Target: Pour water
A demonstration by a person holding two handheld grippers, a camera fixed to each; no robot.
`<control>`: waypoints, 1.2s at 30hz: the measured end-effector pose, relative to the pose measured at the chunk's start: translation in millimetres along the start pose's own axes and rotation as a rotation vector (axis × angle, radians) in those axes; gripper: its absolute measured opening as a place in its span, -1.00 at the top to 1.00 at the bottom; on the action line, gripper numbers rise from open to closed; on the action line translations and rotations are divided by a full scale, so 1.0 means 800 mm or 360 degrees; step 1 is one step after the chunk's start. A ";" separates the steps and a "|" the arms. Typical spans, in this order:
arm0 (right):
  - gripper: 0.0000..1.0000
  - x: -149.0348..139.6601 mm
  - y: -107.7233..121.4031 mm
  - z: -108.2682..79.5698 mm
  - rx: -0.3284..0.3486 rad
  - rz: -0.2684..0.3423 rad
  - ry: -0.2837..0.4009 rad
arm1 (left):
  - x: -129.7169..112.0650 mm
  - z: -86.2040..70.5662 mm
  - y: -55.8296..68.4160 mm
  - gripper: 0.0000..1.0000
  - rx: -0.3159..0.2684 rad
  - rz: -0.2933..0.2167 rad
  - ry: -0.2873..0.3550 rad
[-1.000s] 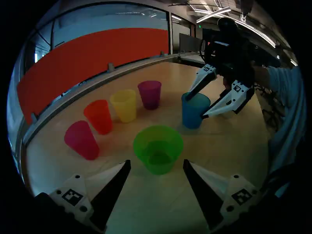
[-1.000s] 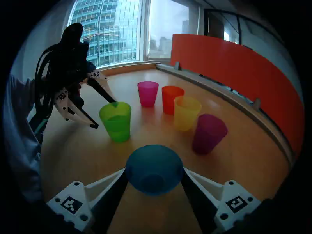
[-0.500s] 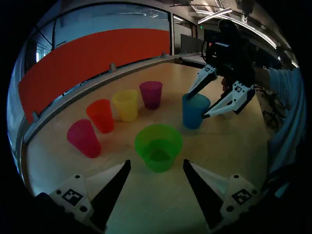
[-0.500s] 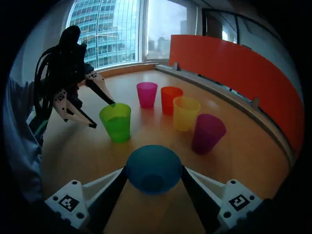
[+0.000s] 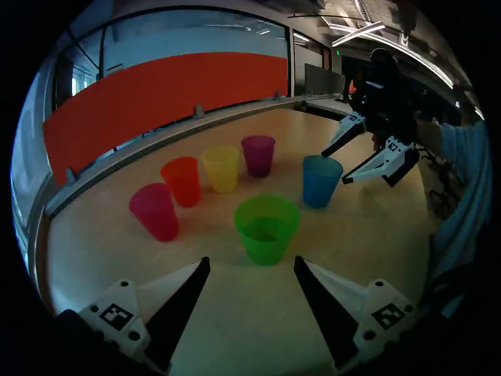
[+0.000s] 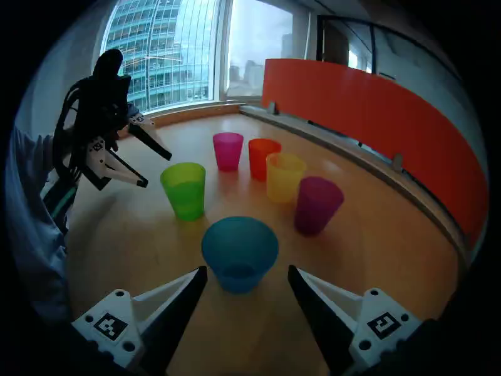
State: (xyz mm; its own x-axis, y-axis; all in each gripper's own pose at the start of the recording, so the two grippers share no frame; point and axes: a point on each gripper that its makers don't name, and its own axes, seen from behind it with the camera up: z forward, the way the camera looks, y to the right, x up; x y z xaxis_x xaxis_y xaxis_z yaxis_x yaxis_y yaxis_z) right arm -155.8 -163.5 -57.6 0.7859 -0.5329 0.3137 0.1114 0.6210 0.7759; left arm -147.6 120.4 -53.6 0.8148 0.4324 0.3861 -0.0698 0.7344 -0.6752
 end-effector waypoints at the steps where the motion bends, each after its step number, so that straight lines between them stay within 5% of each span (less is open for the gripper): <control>1: -1.00 -0.002 0.002 -0.004 -0.0011 0.0007 0.0003 | 0.001 -0.003 -0.002 -1.00 0.0011 -0.0009 0.0010; 21: -1.00 -0.008 0.038 -0.065 -0.0289 0.0175 0.0204 | 0.012 -0.049 -0.034 -1.00 0.0243 -0.0145 0.0220; 36: -1.00 0.043 0.099 -0.127 -0.0709 0.0194 0.0483 | 0.035 -0.098 -0.088 -1.00 0.0549 -0.0304 0.0489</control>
State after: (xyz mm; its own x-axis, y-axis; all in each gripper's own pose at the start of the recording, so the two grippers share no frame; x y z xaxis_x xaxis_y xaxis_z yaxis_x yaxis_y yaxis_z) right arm -58.1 -74.4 -40.7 0.9420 -0.2932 0.1636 0.2035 0.8860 0.4167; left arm -75.0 39.9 -44.9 0.9599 0.1374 0.2445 -0.0468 0.9381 -0.3433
